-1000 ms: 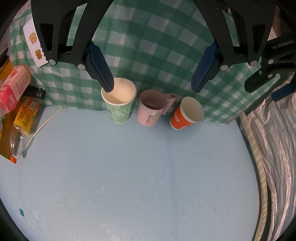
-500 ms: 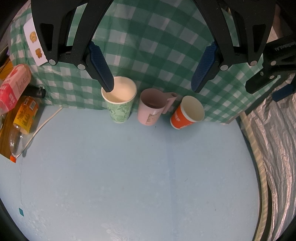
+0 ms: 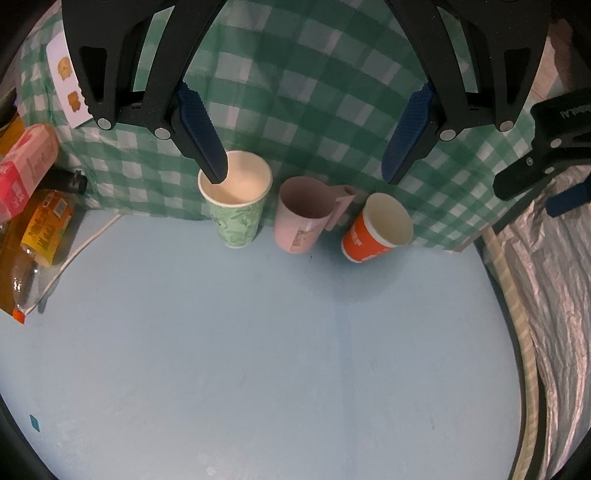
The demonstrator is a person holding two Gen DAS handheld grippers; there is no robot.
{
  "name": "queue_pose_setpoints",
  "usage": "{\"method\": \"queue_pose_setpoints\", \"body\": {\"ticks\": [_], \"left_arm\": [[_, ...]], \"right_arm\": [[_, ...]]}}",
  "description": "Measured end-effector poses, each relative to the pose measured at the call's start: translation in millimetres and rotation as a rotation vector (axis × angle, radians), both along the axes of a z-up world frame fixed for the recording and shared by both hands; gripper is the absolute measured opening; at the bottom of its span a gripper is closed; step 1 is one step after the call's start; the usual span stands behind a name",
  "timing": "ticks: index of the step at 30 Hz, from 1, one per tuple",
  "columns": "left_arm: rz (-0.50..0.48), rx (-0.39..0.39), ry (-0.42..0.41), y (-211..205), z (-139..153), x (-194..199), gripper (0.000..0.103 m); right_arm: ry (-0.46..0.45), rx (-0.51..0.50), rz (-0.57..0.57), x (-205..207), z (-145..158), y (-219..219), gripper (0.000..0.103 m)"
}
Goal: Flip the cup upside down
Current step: 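Move the left tool to the orange-red paper cup and close on it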
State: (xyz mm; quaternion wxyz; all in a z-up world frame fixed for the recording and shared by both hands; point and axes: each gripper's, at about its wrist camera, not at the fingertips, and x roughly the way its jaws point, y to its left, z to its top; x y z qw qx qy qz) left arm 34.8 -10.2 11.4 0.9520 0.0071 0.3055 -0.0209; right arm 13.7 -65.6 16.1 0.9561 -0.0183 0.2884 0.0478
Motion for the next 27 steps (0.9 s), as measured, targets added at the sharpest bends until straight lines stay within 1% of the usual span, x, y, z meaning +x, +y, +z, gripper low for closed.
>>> {"method": "queue_pose_setpoints", "body": {"ticks": [3, 5, 8, 10, 12, 14, 16, 19, 24, 27], "left_arm": [[-0.034, 0.027, 0.037, 2.9, 7.2, 19.8, 0.103], [-0.034, 0.056, 0.071, 6.6, 8.7, 35.4, 0.103], [-0.041, 0.077, 0.099, 8.9, 13.6, 59.3, 0.103], [-0.069, 0.066, 0.123, 8.9, 16.5, 76.5, 0.103], [-0.066, 0.068, 0.161, 8.8, 16.9, 93.4, 0.103], [-0.08, 0.07, 0.183, 6.2, 18.4, 111.7, 0.103], [-0.086, 0.079, 0.208, 3.5, 18.1, 127.9, 0.103], [-0.093, 0.091, 0.254, -1.0, 14.9, 152.8, 0.103], [-0.1, 0.09, 0.342, -5.4, -0.4, 199.4, 0.103], [-0.096, 0.069, 0.404, -5.9, -14.2, 226.2, 0.103]], "right_arm": [[0.03, 0.034, 0.039, 13.3, 2.7, -0.5, 0.085], [0.052, 0.061, 0.065, 24.8, 6.3, -2.9, 0.085], [0.076, 0.089, 0.087, 41.9, 12.9, -6.6, 0.085], [0.082, 0.104, 0.083, 55.5, 19.2, -9.5, 0.085], [0.097, 0.128, 0.092, 68.0, 23.7, -12.4, 0.085], [0.131, 0.172, 0.104, 85.2, 27.8, -14.9, 0.085], [0.192, 0.223, 0.114, 106.2, 29.3, -17.5, 0.085], [0.266, 0.268, 0.121, 133.6, 27.7, -18.0, 0.085], [0.374, 0.341, 0.144, 174.2, 21.4, -15.9, 0.085], [0.444, 0.365, 0.136, 195.4, 13.3, -13.9, 0.085]]}}
